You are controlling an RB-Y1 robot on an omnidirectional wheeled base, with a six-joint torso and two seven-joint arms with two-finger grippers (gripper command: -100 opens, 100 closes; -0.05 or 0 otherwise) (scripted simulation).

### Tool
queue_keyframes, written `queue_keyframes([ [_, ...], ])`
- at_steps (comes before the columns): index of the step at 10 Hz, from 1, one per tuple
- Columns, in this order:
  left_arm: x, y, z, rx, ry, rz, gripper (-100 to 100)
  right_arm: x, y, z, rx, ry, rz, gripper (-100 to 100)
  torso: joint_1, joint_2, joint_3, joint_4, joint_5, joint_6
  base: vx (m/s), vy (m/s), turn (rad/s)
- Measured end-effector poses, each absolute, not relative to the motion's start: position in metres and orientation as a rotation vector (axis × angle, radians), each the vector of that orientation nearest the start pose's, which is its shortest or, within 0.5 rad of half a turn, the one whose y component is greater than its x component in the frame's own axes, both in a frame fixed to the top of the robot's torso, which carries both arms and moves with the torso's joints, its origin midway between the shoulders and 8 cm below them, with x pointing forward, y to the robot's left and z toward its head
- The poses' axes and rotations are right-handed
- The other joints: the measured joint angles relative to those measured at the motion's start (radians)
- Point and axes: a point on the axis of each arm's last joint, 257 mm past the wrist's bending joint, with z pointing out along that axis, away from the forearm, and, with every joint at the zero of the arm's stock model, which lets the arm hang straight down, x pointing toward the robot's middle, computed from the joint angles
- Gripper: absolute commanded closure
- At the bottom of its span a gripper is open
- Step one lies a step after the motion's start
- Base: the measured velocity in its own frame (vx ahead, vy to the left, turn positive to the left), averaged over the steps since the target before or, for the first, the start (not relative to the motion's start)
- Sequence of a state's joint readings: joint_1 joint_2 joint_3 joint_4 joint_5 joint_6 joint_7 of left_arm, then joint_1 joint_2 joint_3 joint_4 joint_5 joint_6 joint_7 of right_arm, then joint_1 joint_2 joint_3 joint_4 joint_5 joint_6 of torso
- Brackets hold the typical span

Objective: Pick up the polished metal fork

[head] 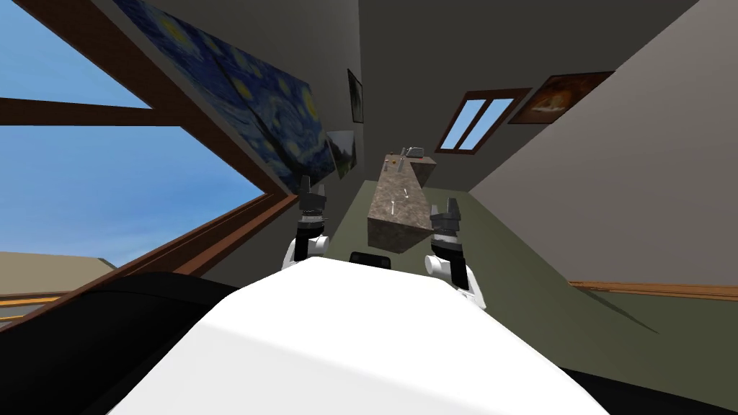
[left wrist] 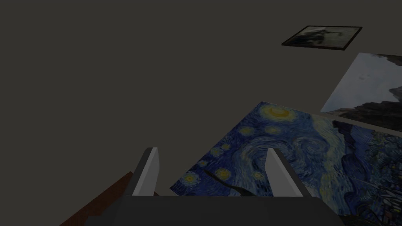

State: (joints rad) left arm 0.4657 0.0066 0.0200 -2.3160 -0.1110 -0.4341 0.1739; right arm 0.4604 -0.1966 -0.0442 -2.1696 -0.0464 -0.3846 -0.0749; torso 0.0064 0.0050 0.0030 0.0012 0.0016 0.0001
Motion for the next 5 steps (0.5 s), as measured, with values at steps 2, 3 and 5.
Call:
queue_keyframes([
  [2, 0.351, 0.270, 0.038, -0.652, 0.635, -1.380, 0, 0.391, -0.294, -0.042, 0.714, 0.907, 1.275, -100, -0.002, -0.001, -0.001, 0.000, -0.001, 0.000, -0.046, 0.074, 0.087],
  [3, 0.351, 0.270, 0.038, -0.652, 0.635, -1.380, 0, 0.396, -0.295, -0.045, 0.706, 0.942, 1.259, -100, -0.001, -0.002, -0.001, 0.000, 0.000, 0.000, -0.036, 0.073, 0.040],
  [5, 0.351, 0.270, 0.038, -0.652, 0.635, -1.381, 0, 0.404, -0.297, -0.055, 0.695, 1.001, 1.229, -100, 0.000, -0.002, -0.001, -0.001, 0.000, 0.000, -0.043, 0.096, 0.077],
])
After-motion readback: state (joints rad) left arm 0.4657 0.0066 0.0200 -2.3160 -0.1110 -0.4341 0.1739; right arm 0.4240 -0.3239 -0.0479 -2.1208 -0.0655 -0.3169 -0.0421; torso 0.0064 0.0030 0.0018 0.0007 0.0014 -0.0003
